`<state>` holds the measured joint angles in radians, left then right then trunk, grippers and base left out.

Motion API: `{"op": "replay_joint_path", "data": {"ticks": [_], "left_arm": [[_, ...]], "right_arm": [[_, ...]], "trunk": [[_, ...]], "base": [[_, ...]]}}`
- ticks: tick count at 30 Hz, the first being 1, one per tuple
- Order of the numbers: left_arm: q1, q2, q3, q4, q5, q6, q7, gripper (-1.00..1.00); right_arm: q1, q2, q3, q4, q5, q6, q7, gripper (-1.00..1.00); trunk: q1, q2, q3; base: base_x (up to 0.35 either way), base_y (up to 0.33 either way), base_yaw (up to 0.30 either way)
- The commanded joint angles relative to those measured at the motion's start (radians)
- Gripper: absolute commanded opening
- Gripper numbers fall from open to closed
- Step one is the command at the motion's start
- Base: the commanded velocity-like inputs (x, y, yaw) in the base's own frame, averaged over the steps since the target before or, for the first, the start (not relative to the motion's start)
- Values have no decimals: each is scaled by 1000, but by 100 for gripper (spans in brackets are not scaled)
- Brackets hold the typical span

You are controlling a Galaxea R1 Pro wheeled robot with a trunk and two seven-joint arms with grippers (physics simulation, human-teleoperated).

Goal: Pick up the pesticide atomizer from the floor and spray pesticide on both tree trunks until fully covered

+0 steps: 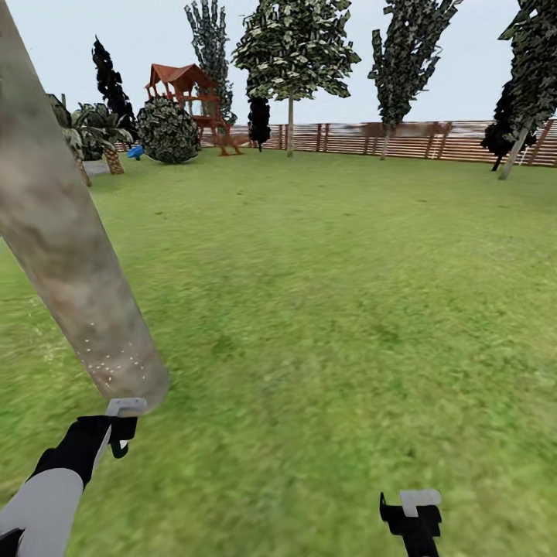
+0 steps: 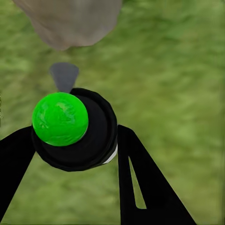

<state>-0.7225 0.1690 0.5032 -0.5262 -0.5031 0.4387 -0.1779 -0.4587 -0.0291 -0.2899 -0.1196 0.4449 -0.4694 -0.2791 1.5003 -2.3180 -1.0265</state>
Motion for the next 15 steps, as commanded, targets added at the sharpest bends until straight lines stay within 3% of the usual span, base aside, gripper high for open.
{"op": "replay_joint_path", "data": {"ticks": [1,9,15], "left_arm": [[0,1,0,0,0,0,0,-100],[0,1,0,-1,0,0,3,-100],[0,4,-1,-3,0,4,0,-100]], "right_arm": [[0,0,0,0,0,0,0,100],[0,0,0,0,0,0,0,100],[0,0,0,0,0,0,0,100]], "trunk": [[0,0,0],[0,0,0],[0,0,0]], "base": [[207,-222,275],[223,-196,276],[34,-15,276]]}}
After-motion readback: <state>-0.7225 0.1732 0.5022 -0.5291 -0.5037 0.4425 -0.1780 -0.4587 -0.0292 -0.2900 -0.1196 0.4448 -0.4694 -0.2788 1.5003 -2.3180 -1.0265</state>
